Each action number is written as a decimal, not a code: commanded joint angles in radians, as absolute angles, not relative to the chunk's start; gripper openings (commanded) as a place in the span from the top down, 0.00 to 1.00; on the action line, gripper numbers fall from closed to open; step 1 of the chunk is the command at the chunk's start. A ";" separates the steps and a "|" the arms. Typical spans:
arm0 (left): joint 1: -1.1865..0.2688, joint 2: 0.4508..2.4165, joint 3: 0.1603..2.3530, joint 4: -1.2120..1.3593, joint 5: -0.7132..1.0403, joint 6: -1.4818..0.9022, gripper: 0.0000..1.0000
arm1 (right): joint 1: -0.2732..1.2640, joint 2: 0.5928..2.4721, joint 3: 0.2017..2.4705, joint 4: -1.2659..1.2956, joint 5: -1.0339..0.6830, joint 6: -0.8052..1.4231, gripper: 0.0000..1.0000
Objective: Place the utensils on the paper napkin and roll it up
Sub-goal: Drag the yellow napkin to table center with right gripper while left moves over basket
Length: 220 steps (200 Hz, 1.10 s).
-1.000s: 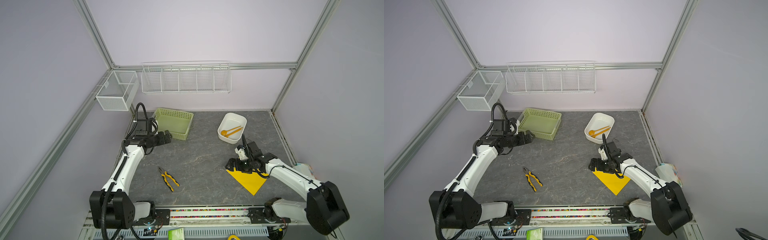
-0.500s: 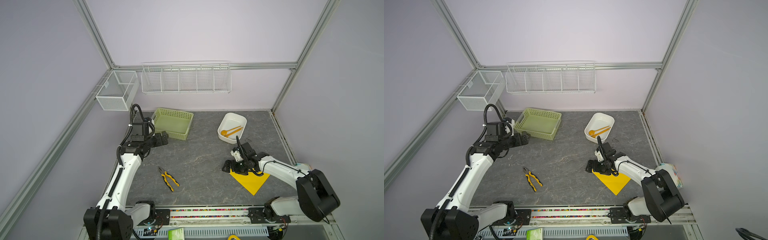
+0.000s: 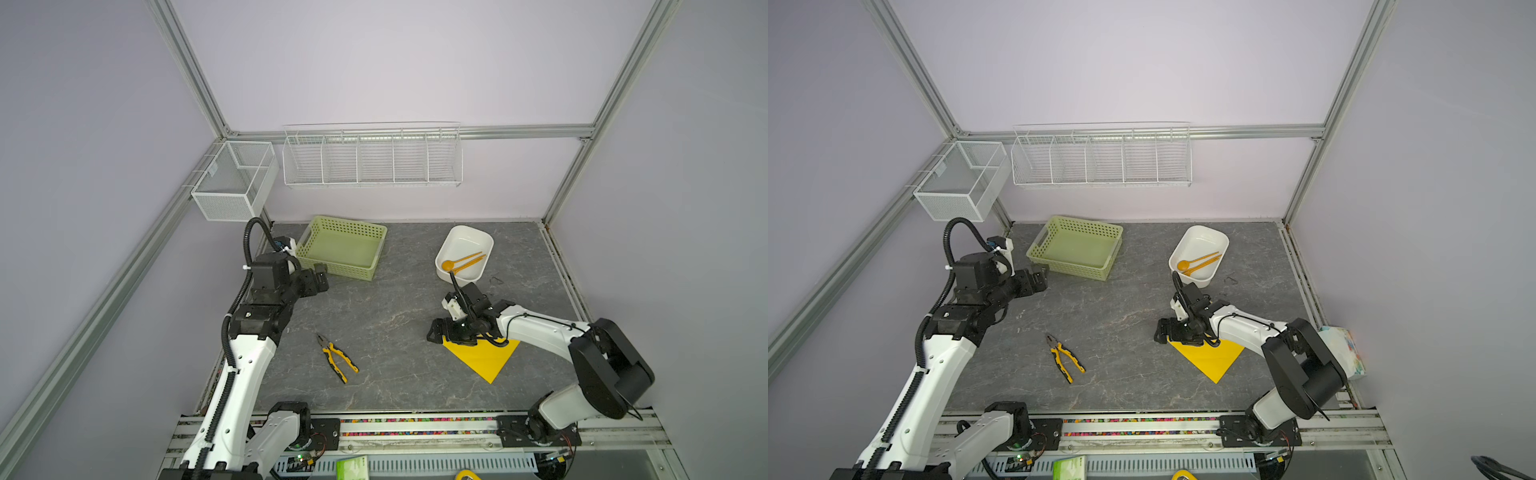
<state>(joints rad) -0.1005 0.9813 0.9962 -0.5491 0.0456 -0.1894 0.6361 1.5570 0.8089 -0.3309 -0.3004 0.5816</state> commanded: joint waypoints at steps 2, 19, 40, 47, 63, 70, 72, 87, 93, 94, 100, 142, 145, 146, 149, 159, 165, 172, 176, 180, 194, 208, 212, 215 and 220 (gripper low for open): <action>-0.103 0.971 0.982 -0.532 0.055 -0.210 0.01 | 0.702 1.620 0.826 -0.325 -0.261 0.701 0.04; -0.103 0.966 0.982 -0.539 0.048 -0.214 0.01 | 0.748 1.652 0.865 -0.311 -0.230 0.757 0.04; -0.103 0.958 0.972 -0.535 0.051 -0.231 0.01 | 0.796 1.697 0.931 -0.294 -0.207 0.803 0.04; -0.102 0.954 0.965 -0.529 0.060 -0.238 0.01 | 0.813 1.718 0.953 -0.288 -0.200 0.816 0.04; -0.103 0.950 0.954 -0.521 0.089 -0.249 0.01 | 0.840 1.759 0.999 -0.275 -0.191 0.837 0.05; -0.103 0.951 0.953 -0.520 0.095 -0.253 0.01 | 0.850 1.778 1.020 -0.273 -0.188 0.843 0.05; -0.102 0.951 0.953 -0.520 0.096 -0.253 0.01 | 0.852 1.781 1.022 -0.273 -0.188 0.843 0.05; -0.103 0.952 0.951 -0.519 0.100 -0.259 0.01 | 0.870 1.821 1.066 -0.272 -0.180 0.858 0.05; -0.103 0.952 0.950 -0.519 0.102 -0.260 0.01 | 0.876 1.833 1.079 -0.268 -0.178 0.865 0.05; -0.103 0.952 0.950 -0.519 0.102 -0.260 0.01 | 0.876 1.833 1.079 -0.268 -0.178 0.865 0.05; -0.103 0.953 0.950 -0.517 0.105 -0.263 0.01 | 0.881 1.847 1.091 -0.263 -0.175 0.872 0.05; -0.103 0.957 0.946 -0.511 0.118 -0.271 0.01 | 0.896 1.890 1.136 -0.212 -0.157 0.930 0.05; -0.103 0.956 0.945 -0.511 0.119 -0.273 0.01 | 0.895 1.892 1.138 -0.211 -0.156 0.932 0.05; -0.103 0.958 0.946 -0.511 0.119 -0.273 0.01 | 0.896 1.893 1.139 -0.211 -0.155 0.933 0.05; -0.103 0.958 0.945 -0.511 0.122 -0.273 0.01 | 0.897 1.895 1.142 -0.208 -0.154 0.935 0.05; -0.103 0.960 0.944 -0.509 0.123 -0.275 0.01 | 0.899 1.907 1.152 -0.202 -0.154 0.940 0.05; -0.103 0.961 0.944 -0.510 0.125 -0.275 0.01 | 0.900 1.915 1.161 -0.200 -0.157 0.943 0.05; -0.103 0.964 0.945 -0.509 0.126 -0.276 0.01 | 0.901 1.924 1.169 -0.197 -0.161 0.946 0.05; -0.103 0.965 0.944 -0.510 0.127 -0.276 0.01 | 0.902 1.927 1.172 -0.195 -0.161 0.948 0.05; -0.103 0.966 0.944 -0.508 0.129 -0.277 0.01 | 0.902 1.932 1.177 -0.194 -0.163 0.949 0.05; -0.103 0.968 0.944 -0.507 0.136 -0.279 0.01 | 0.905 1.948 1.191 -0.190 -0.170 0.953 0.05; -0.102 0.969 0.944 -0.507 0.135 -0.279 0.01 | 0.910 1.960 1.202 -0.188 -0.170 0.953 0.05; -0.103 0.969 0.944 -0.507 0.135 -0.279 0.01 | 0.912 1.963 1.206 -0.187 -0.170 0.953 0.05; -0.103 0.970 0.944 -0.508 0.135 -0.278 0.01 | 0.913 1.965 1.208 -0.186 -0.171 0.952 0.05; -0.103 0.969 0.943 -0.507 0.135 -0.278 0.01 | 0.913 1.968 1.211 -0.186 -0.173 0.952 0.05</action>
